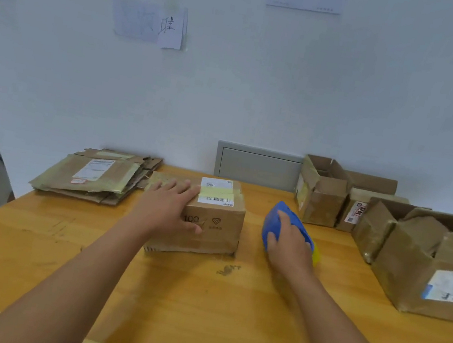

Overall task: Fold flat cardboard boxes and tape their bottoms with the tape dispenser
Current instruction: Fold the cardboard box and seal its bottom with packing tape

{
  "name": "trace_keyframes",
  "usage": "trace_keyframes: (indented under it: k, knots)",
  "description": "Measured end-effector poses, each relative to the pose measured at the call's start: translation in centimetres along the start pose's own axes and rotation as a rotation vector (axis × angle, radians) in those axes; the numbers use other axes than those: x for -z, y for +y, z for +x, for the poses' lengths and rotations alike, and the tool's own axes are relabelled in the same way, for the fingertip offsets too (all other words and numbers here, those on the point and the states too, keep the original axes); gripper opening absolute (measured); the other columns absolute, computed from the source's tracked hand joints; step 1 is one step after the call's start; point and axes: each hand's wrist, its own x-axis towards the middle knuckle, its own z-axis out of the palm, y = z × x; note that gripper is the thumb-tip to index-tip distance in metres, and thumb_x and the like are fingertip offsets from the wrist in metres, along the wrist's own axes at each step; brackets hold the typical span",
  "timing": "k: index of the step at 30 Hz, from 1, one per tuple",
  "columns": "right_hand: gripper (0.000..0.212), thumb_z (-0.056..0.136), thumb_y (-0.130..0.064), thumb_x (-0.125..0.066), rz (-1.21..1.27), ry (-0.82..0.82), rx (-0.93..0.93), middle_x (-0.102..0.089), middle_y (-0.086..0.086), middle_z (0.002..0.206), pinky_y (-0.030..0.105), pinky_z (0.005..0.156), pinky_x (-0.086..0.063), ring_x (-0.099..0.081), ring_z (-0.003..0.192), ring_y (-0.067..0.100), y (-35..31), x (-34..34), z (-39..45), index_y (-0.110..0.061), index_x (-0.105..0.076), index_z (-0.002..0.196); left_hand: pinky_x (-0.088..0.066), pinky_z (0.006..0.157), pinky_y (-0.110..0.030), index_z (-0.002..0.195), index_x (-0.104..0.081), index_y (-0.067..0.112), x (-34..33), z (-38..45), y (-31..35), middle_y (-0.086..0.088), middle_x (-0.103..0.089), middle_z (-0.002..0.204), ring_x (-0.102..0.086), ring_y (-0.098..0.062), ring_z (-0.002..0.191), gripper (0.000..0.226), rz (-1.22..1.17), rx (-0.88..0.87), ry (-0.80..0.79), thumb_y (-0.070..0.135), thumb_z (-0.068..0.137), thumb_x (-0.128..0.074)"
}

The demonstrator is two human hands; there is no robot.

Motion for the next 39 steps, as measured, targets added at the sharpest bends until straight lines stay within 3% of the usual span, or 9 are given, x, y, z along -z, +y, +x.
trace_keyframes:
  k: [3,7,9,14,19,26,31,35,39]
  knots:
    - [0.048,0.101,-0.021,-0.051,0.513,0.129,-0.012,-0.051,0.003,0.137,0.033,0.076,-0.041,-0.05,0.102,0.02,0.7,1.1,0.4,-0.027,-0.041,0.147,-0.011,0.12,-0.048,0.155,-0.007,0.041,-0.1,0.0,0.0,0.005,-0.015,0.164,-0.017,-0.022,0.15,0.102,-0.003,0.003,0.004,0.087,0.073,-0.048]
    - [0.037,0.102,-0.016,-0.053,0.982,0.113,-0.13,-0.05,-0.003,0.144,0.026,0.09,-0.042,-0.049,0.118,0.012,1.2,1.1,0.4,-0.03,-0.057,0.135,-0.009,0.12,-0.047,0.15,0.002,0.053,0.0,-0.1,0.0,0.004,-0.014,0.165,-0.014,-0.023,0.151,0.094,-0.019,-0.009,-0.003,0.085,0.076,-0.046]
    - [0.034,0.103,-0.016,-0.05,0.978,0.079,-0.143,-0.052,-0.002,0.145,0.025,0.091,-0.043,-0.05,0.121,0.013,1.4,1.2,0.2,-0.028,-0.061,0.133,-0.008,0.12,-0.047,0.15,-0.001,0.056,0.1,-0.1,0.0,0.004,-0.013,0.165,-0.013,-0.023,0.151,0.09,-0.016,-0.008,-0.014,0.085,0.077,-0.045]
    - [0.04,0.105,-0.024,-0.039,0.461,0.077,-0.058,-0.054,0.005,0.142,0.032,0.093,-0.042,-0.051,0.121,0.021,1.9,2.1,0.6,-0.026,-0.055,0.142,-0.009,0.12,-0.048,0.15,-0.004,0.056,0.3,-0.1,0.1,0.004,-0.015,0.164,-0.014,-0.023,0.151,0.087,-0.013,-0.01,-0.011,0.084,0.078,-0.045]
    - [0.055,0.093,-0.06,-0.055,0.445,0.012,-0.162,-0.034,0.005,0.128,0.033,0.078,-0.045,-0.051,0.096,0.022,0.2,0.7,-0.1,-0.037,-0.038,0.14,-0.013,0.12,-0.047,0.151,-0.011,0.054,0.8,-0.2,0.4,0.003,-0.019,0.163,-0.018,-0.023,0.149,0.081,-0.015,-0.015,0.001,0.08,0.082,-0.046]
    - [0.048,0.092,-0.035,-0.066,0.606,0.255,-0.195,-0.035,0.002,0.113,0.024,0.065,-0.039,-0.046,0.078,0.007,-0.5,2.1,1.2,-0.027,-0.052,0.136,-0.011,0.121,-0.048,0.151,-0.008,0.054,1.4,0.7,0.7,0.002,-0.015,0.165,-0.012,-0.024,0.151,0.08,-0.01,-0.069,-0.029,0.077,0.084,-0.045]
    - [0.039,0.088,-0.029,-0.069,0.613,0.543,0.033,-0.043,0.003,0.114,0.009,0.067,-0.034,-0.046,0.086,0.011,-2.4,9.1,4.3,-0.032,-0.059,0.126,-0.012,0.12,-0.048,0.151,-0.004,0.053,1.5,3.2,2.8,0.0,-0.016,0.164,-0.014,-0.028,0.15,0.082,0.039,-0.165,0.015,0.081,0.083,-0.041]
    - [0.031,0.084,-0.036,-0.064,0.757,0.45,0.162,-0.048,-0.003,0.111,0.012,0.07,-0.041,-0.054,0.092,0.004,-5.6,11.4,6.2,-0.045,-0.058,0.113,-0.015,0.119,-0.047,0.153,-0.004,0.046,0.8,4.1,4.3,0.0,-0.018,0.164,-0.017,-0.027,0.149,0.087,0.027,-0.196,-0.001,0.08,0.083,-0.042]
    - [0.029,0.091,-0.021,-0.067,0.893,0.246,0.216,-0.059,-0.002,0.12,0.03,0.084,-0.052,-0.058,0.104,0.013,-7.4,9.2,7.8,-0.034,-0.064,0.117,-0.013,0.12,-0.047,0.15,-0.02,0.029,0.2,4.0,4.2,0.0,-0.018,0.164,-0.016,-0.025,0.15,0.09,0.006,-0.173,0.015,0.08,0.081,-0.047]
